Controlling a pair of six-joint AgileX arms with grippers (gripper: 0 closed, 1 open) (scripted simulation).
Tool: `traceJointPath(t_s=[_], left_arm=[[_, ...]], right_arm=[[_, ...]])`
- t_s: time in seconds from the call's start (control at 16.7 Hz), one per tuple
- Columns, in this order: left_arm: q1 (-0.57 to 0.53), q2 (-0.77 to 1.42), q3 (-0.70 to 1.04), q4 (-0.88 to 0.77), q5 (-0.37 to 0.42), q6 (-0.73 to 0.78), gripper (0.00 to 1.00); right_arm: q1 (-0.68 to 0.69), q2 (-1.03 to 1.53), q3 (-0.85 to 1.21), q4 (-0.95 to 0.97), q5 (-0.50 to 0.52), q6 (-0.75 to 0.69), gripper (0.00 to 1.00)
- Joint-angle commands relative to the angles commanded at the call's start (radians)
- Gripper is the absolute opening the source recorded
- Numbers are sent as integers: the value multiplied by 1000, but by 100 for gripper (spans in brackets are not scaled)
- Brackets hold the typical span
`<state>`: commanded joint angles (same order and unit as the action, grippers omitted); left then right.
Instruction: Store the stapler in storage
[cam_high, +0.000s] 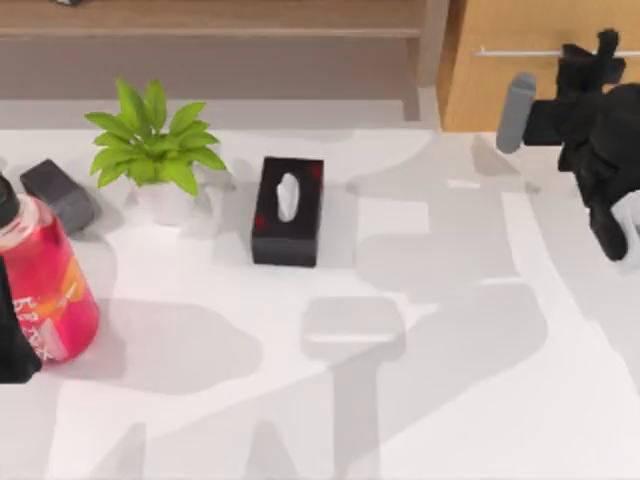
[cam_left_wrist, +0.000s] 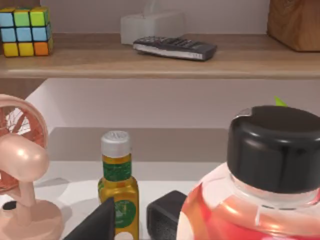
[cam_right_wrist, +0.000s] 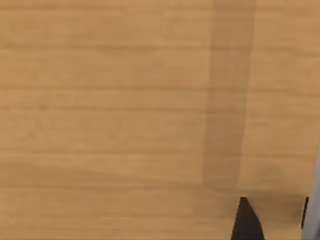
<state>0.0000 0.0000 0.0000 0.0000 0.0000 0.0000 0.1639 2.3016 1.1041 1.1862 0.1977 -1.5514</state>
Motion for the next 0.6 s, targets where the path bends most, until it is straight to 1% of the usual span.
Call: traceJointPath(t_s=[0.36, 0.42, 0.6], left_arm=[[0, 0, 0, 0, 0, 0, 100], [0, 0, 0, 0, 0, 0, 100], [0, 0, 0, 0, 0, 0, 100]], right_arm=[[0, 0, 0, 0, 0, 0, 98], [0, 0, 0, 0, 0, 0, 100], [0, 0, 0, 0, 0, 0, 100]])
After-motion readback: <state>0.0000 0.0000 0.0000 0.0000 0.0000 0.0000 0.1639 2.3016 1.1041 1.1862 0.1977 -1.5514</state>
